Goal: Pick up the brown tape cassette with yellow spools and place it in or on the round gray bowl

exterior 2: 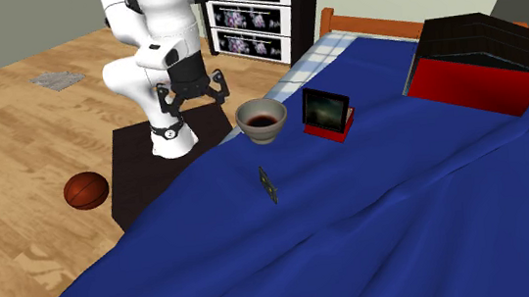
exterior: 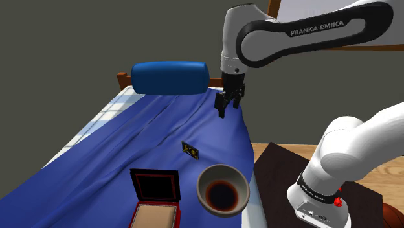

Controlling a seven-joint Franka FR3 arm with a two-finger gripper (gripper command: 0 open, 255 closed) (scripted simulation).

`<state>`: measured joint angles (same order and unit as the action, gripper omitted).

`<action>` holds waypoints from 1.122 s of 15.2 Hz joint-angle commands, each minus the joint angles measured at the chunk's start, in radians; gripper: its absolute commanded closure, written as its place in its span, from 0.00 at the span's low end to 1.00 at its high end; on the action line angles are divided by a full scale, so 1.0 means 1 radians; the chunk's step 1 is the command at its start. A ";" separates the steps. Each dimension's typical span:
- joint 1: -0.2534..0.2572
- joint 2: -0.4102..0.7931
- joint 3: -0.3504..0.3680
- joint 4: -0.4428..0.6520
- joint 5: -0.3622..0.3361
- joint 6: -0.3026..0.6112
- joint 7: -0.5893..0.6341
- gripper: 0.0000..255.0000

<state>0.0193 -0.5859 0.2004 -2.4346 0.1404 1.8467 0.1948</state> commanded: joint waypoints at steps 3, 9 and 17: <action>0.011 0.121 0.054 0.003 0.004 0.125 0.032 0.00; 0.018 0.333 0.130 0.049 -0.029 0.293 0.093 0.00; 0.031 0.599 0.188 0.146 -0.141 0.451 0.198 0.00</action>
<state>0.0484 -0.0073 0.3862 -2.2939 0.0097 2.2830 0.3838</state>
